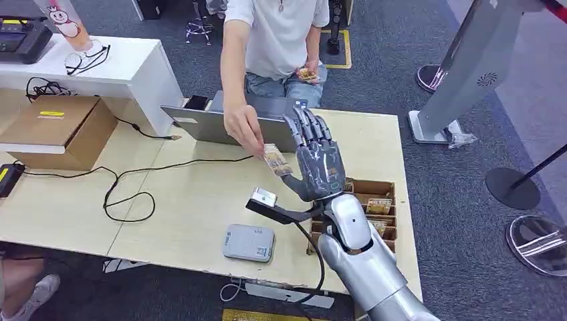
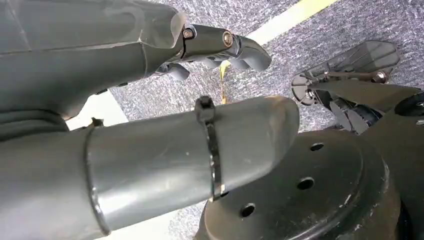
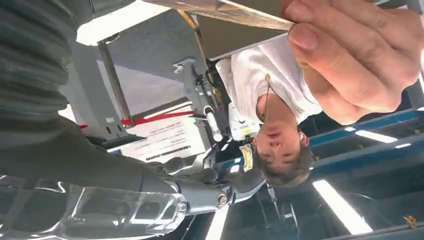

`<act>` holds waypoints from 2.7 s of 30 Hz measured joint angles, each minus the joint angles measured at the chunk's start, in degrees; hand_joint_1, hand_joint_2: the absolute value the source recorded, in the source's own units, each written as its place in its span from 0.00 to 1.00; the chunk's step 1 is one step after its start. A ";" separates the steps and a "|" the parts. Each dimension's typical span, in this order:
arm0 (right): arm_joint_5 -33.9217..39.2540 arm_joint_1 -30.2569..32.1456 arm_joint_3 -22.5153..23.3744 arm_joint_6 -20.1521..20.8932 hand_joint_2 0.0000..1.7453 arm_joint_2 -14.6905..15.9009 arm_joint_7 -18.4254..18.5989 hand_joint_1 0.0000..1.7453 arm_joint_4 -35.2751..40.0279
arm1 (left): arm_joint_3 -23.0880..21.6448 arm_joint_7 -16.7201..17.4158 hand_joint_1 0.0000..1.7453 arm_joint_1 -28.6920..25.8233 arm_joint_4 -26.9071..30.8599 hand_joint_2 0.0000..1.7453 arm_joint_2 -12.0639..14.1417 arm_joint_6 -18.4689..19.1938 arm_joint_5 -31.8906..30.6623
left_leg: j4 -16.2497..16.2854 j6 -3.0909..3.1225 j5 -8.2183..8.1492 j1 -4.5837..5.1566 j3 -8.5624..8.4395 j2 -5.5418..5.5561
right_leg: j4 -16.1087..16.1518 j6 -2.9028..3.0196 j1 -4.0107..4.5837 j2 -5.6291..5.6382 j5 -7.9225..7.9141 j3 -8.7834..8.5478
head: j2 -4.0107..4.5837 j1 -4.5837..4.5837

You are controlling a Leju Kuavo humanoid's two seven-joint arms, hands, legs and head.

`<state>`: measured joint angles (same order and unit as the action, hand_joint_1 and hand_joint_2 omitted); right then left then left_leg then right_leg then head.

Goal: Pass the card to the sensor for recognition and then transmit it.

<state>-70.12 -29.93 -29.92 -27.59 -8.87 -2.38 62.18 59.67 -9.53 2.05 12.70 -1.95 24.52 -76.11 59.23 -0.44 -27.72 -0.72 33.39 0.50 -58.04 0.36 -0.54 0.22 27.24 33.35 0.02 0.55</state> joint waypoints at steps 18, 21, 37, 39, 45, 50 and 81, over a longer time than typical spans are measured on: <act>0.09 0.04 0.07 -0.15 1.00 -0.11 -0.11 1.00 0.00 | 0.00 -0.02 0.00 -0.14 0.00 0.00 0.00 -0.02 0.02 | 0.00 0.00 0.00 0.00 0.00 0.00 | 0.00 0.00 0.00 0.00 0.00 0.00 | 0.00 0.00; 0.15 0.03 0.13 -0.15 1.00 -0.11 -0.11 1.00 0.04 | 0.00 -0.02 0.00 -0.14 0.00 0.00 0.00 -0.02 -0.02 | 0.00 0.00 0.00 0.00 -0.01 0.00 | 0.00 0.00 0.00 0.00 0.00 0.00 | 0.00 0.00; 0.37 0.12 0.37 -0.02 1.00 -0.11 -0.22 1.00 0.02 | 0.00 0.02 0.00 0.04 0.00 0.00 0.02 0.15 -0.26 | 0.00 0.00 0.00 0.00 -0.01 -0.01 | 0.00 0.00 0.00 0.00 0.00 0.01 | 0.00 0.00; 0.52 0.12 0.37 0.02 1.00 -0.11 -0.31 1.00 0.02 | 0.00 0.35 0.00 0.10 0.00 0.00 0.02 0.15 -0.26 | 0.00 0.00 0.00 0.00 -0.01 0.00 | 0.00 0.00 0.00 0.01 0.00 0.01 | 0.00 0.00; 4.99 0.38 0.44 1.36 1.00 -0.22 -2.65 1.00 0.26 | 0.00 0.42 0.00 0.10 0.00 0.00 0.02 0.09 -0.07 | 0.00 0.00 0.00 0.00 -0.01 0.00 | 0.00 0.00 0.00 0.01 0.00 0.01 | 0.00 0.00; 10.55 1.49 0.44 3.86 1.00 -0.42 -5.64 1.00 2.42 | 0.00 0.42 0.00 0.09 0.02 0.00 0.02 0.09 0.02 | 0.00 0.00 0.00 0.00 -0.01 0.00 | 0.00 0.00 0.00 0.00 0.00 0.02 | 0.00 0.02; 35.98 7.42 -3.56 25.38 1.00 -0.42 -11.43 1.00 8.92 | 0.00 0.50 0.00 0.08 0.20 0.00 0.04 0.68 0.52 | 0.00 0.00 0.00 -0.01 0.00 0.00 | 0.00 0.00 0.00 0.00 0.01 0.02 | 0.00 0.00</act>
<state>-34.14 -22.50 -33.49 -2.21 -9.29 -13.81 71.10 59.67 -9.03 2.13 12.90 -1.90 25.20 -75.58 59.23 -0.44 -27.72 -0.73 33.40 0.50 -58.04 0.36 -0.54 0.22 27.25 33.37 0.02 0.55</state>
